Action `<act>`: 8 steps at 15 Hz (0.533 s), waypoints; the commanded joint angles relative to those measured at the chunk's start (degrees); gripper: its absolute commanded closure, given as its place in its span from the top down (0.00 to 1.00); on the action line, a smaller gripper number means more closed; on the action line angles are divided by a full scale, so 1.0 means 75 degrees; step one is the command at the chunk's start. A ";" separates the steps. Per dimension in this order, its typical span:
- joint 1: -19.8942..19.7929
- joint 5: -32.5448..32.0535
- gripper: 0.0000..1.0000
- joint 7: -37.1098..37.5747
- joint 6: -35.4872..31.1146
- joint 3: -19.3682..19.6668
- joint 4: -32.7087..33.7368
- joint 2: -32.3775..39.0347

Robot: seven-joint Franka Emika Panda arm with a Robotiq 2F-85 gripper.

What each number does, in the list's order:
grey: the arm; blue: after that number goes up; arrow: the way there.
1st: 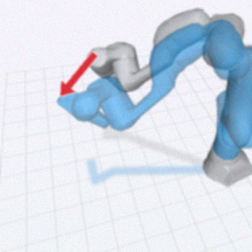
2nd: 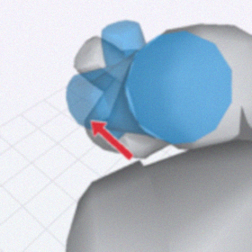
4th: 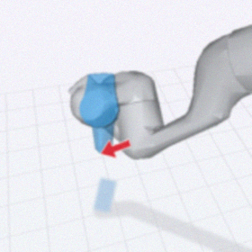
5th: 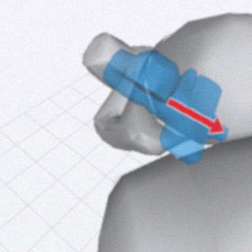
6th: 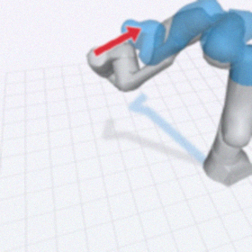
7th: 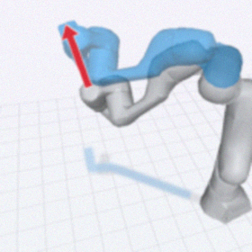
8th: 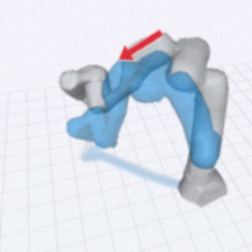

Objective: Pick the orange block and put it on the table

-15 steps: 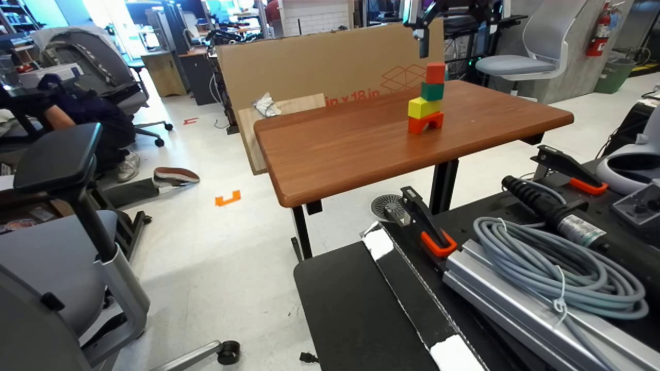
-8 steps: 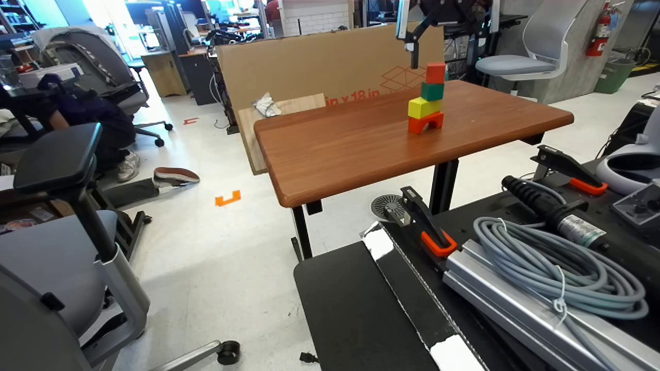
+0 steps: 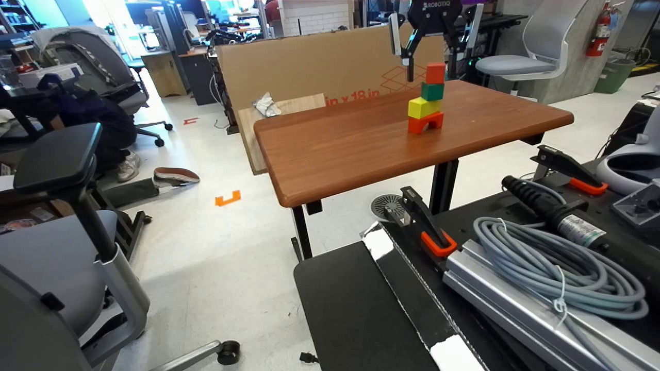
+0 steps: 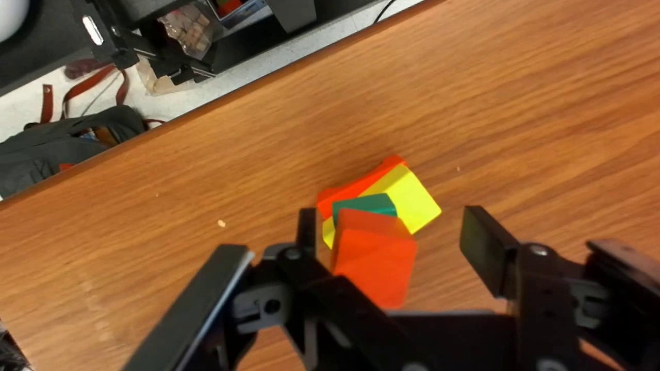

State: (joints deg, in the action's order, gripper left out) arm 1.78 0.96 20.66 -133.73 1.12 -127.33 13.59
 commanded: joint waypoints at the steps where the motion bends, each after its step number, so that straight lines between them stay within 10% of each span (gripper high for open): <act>1: 0.0149 -0.0348 0.42 0.0325 -0.0220 0.0109 -0.0023 0.0019; 5: 0.0157 -0.0615 0.12 0.0466 -0.0115 0.0137 -0.0042 -0.0036; 8: 0.0167 -0.0802 0.08 0.0560 -0.0012 0.0156 -0.0034 -0.0066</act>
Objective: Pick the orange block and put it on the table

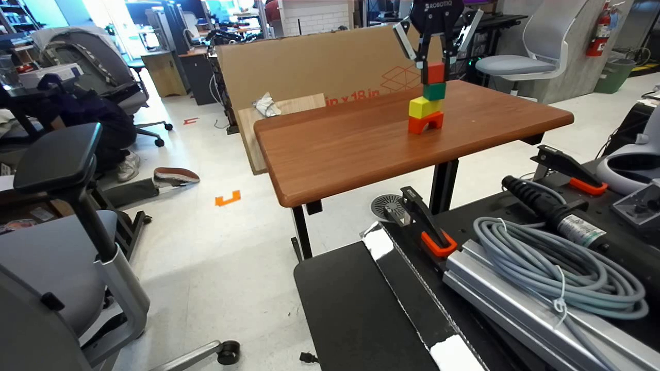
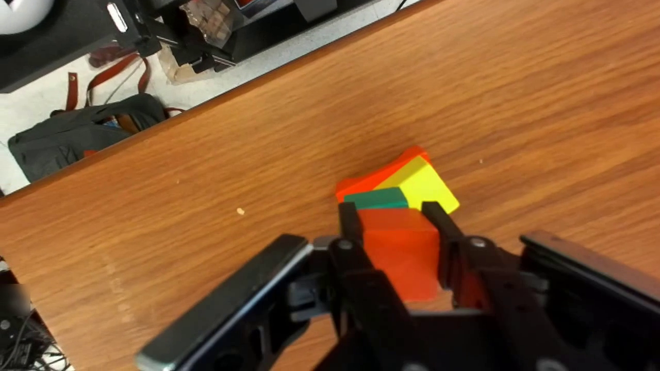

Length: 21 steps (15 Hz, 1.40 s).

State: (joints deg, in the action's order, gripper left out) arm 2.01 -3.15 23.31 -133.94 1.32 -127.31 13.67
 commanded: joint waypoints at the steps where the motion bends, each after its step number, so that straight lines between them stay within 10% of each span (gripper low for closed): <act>1: 0.0174 -0.0425 0.08 0.0343 -0.0045 0.0168 -0.0050 -0.0096; 11: -0.0164 -0.0092 0.08 -0.1214 0.1808 0.0037 0.0964 -0.0188; 21: -0.0915 0.0001 0.08 -0.2885 0.2761 0.0350 0.4413 0.2496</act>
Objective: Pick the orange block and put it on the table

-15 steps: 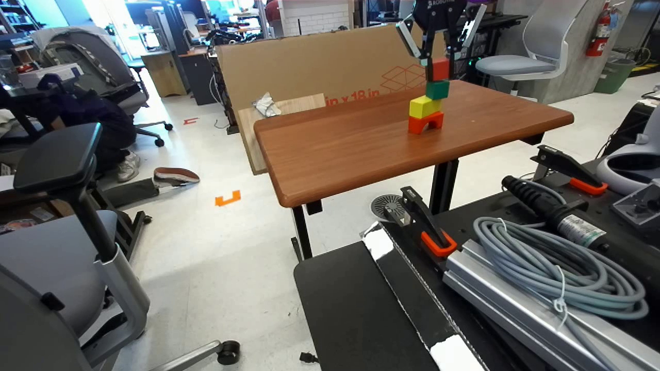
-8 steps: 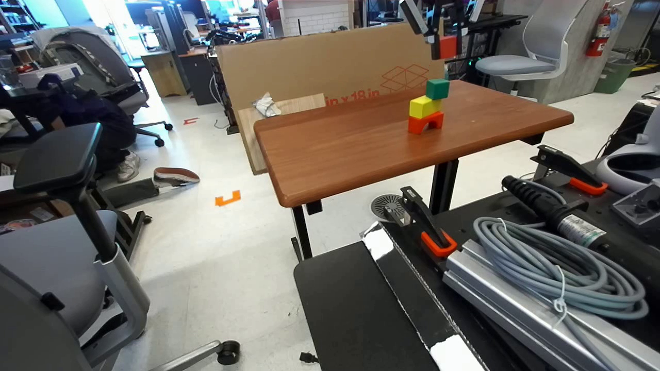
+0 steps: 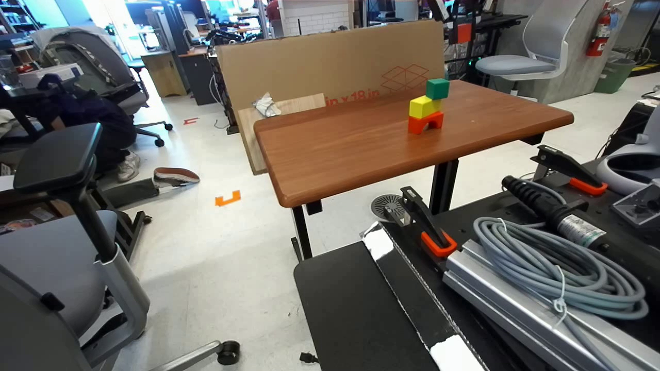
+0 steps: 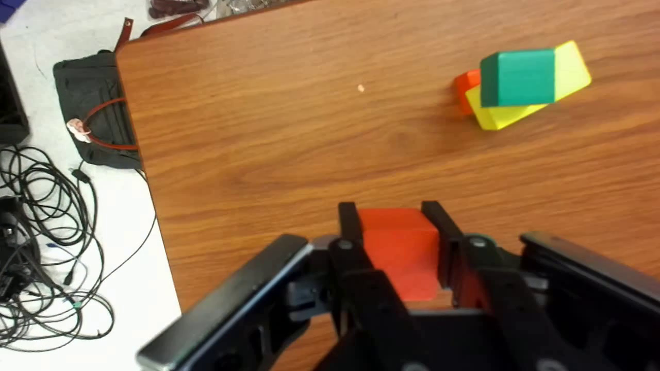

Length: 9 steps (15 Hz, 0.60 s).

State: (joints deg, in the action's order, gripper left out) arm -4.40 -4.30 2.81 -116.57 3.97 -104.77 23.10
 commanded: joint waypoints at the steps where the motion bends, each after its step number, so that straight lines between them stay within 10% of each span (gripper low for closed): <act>1: -0.0055 0.0129 0.08 -0.0124 0.0518 -0.0015 0.1733 0.1550; 9: 0.0167 0.0052 0.08 0.0123 0.1266 -0.0043 0.3941 0.3513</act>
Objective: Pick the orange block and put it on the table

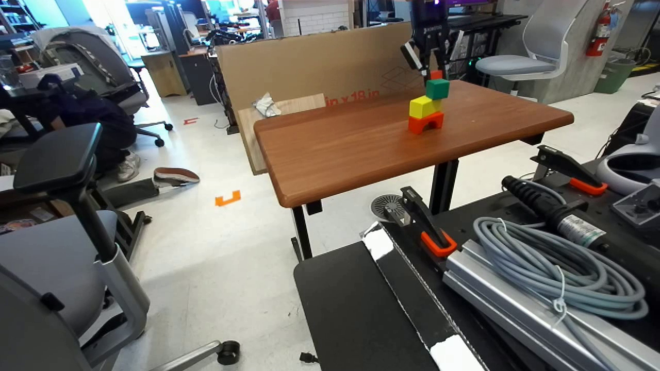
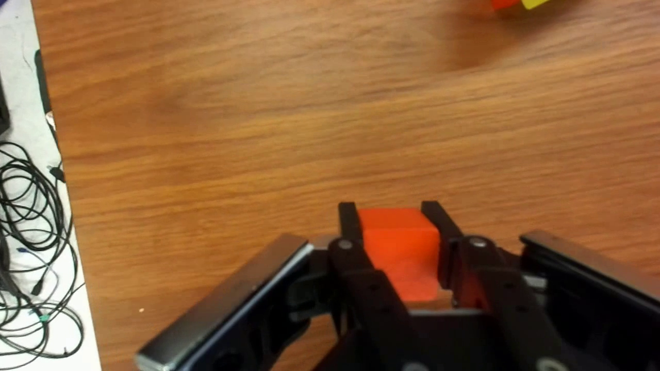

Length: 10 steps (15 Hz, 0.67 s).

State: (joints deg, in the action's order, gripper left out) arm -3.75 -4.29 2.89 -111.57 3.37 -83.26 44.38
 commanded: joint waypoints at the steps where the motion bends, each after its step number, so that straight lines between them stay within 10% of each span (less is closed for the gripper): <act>1: 0.0111 0.0031 0.08 0.0176 0.0640 0.0058 0.1272 0.0827; 9: 0.0230 -0.0030 0.08 0.0581 0.0926 0.0170 0.2328 0.1724; 10: 0.0231 -0.0023 0.43 0.0603 0.0990 0.0167 0.2386 0.1738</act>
State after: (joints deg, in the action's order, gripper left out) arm -2.65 -4.37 6.38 -107.18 3.90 -70.03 54.73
